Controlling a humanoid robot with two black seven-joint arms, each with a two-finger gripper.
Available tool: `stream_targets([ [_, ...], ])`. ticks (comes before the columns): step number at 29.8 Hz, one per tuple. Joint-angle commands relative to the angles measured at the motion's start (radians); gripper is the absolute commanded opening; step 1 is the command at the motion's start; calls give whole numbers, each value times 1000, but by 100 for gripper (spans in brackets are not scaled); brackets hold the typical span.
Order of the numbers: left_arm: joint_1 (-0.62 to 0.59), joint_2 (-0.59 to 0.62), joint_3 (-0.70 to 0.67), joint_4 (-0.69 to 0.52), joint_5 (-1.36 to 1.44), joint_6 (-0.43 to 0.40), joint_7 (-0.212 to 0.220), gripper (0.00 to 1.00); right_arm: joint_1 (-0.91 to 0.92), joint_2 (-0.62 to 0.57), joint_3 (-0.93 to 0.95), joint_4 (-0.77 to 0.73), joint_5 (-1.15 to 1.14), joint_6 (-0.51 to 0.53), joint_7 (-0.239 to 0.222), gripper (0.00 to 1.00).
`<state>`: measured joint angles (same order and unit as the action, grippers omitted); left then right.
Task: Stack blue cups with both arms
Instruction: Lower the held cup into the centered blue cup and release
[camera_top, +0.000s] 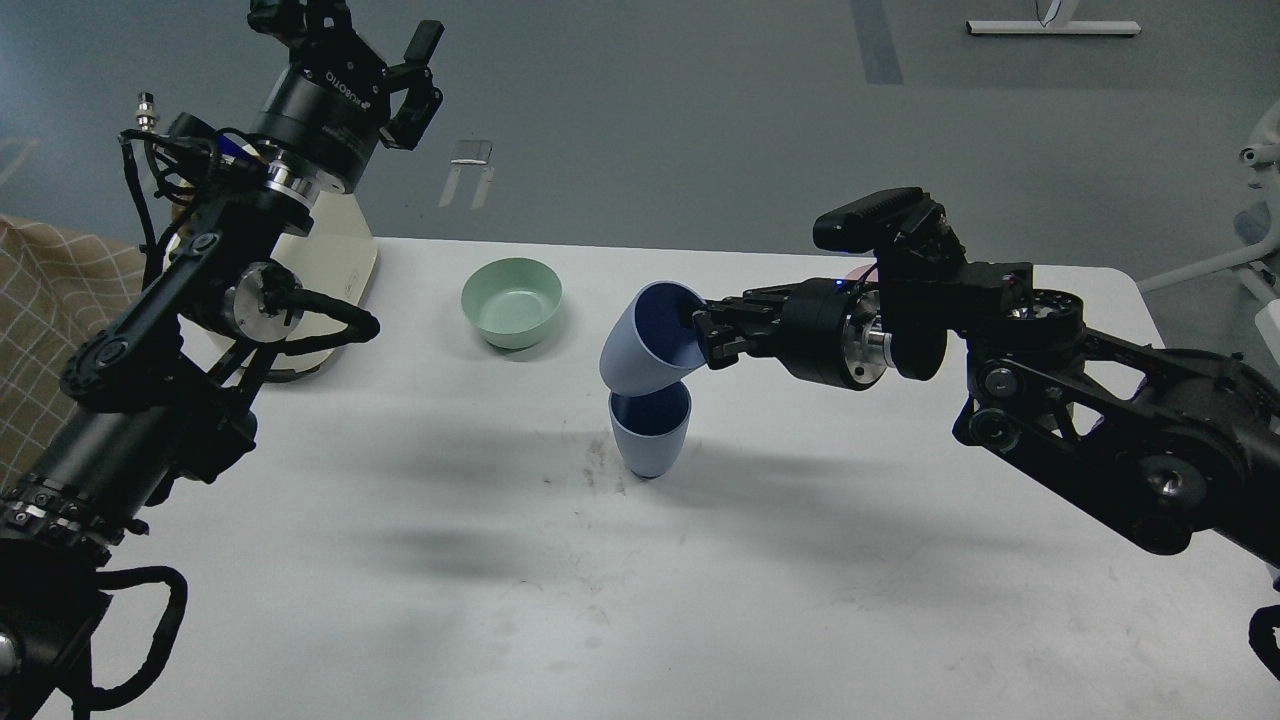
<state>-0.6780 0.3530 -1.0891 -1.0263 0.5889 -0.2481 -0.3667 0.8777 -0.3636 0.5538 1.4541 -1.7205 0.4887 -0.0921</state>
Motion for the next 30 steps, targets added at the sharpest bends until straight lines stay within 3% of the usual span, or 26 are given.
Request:
stream_targets([
  [1, 0, 0, 0, 0, 0, 1, 0, 98, -16, 0, 0, 5, -1, 0, 0, 0],
  [11, 0, -6, 2, 2, 2, 1, 0, 98, -23, -6, -6, 2, -2, 0, 0, 0],
  [18, 2, -9, 2, 2, 0, 0, 0, 98, -32, -6, -5, 3, -1, 0, 0, 16],
  [22, 0, -9, 2, 3, 2, 0, 0, 98, -32, -6, -5, 5, -1, 0, 2, 31],
  [30, -2, -11, 2, 5, 2, 0, 0, 98, -32, -8, 0, 14, -1, 0, 6, 45],
])
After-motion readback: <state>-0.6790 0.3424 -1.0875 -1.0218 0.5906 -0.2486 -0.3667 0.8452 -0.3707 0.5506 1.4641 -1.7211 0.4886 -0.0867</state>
